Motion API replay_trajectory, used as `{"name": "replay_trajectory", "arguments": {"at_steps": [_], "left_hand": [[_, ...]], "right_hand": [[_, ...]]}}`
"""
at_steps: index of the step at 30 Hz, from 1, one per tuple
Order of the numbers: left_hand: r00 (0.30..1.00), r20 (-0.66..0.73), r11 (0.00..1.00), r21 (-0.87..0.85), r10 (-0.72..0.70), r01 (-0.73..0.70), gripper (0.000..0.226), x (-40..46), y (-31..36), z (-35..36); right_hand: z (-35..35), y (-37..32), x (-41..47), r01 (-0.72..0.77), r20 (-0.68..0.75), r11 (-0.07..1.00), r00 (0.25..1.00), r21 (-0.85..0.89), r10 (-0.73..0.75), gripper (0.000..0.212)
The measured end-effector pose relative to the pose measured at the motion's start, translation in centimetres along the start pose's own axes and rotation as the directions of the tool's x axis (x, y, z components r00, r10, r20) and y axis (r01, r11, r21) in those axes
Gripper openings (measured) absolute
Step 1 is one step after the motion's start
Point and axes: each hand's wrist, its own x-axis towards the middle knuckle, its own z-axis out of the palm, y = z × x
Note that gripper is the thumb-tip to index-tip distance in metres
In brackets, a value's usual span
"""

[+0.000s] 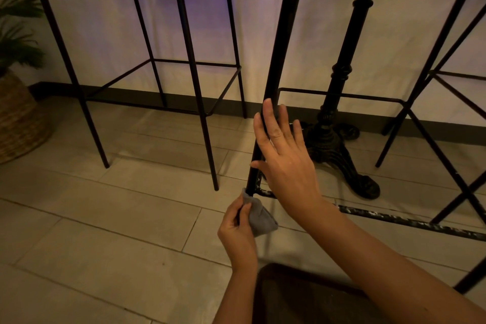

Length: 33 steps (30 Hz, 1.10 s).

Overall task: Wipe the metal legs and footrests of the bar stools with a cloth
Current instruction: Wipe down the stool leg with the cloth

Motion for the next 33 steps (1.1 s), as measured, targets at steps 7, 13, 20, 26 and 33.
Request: {"name": "replay_trajectory", "arguments": {"at_steps": [7,13,20,26,33], "left_hand": [[1.000,-0.004,0.999,0.031,-0.027,0.027,0.021,0.3,-1.3,-0.5],[0.997,-0.005,0.995,0.051,-0.082,0.083,0.019,0.3,-2.5,-1.2],[0.997,0.036,0.998,0.000,0.070,-0.070,0.019,0.9,0.2,0.4],[0.999,0.038,1.000,0.013,-0.001,0.001,0.021,0.3,-1.2,-0.6],[0.998,0.029,0.997,0.048,-0.056,0.055,0.021,0.5,-2.8,-1.5]], "right_hand": [[0.3,0.0,0.0,0.004,0.005,1.000,1.000,0.019,-0.004,0.096],[0.4,0.1,0.0,0.003,0.000,1.000,1.000,0.015,-0.003,0.098],[0.3,0.0,0.0,-0.012,0.008,0.999,1.000,0.034,0.012,0.096],[0.3,-0.1,-0.1,-0.013,0.008,0.999,1.000,0.044,0.013,0.095],[0.3,0.0,0.0,-0.021,0.017,0.999,1.000,0.047,0.020,0.095]]}}
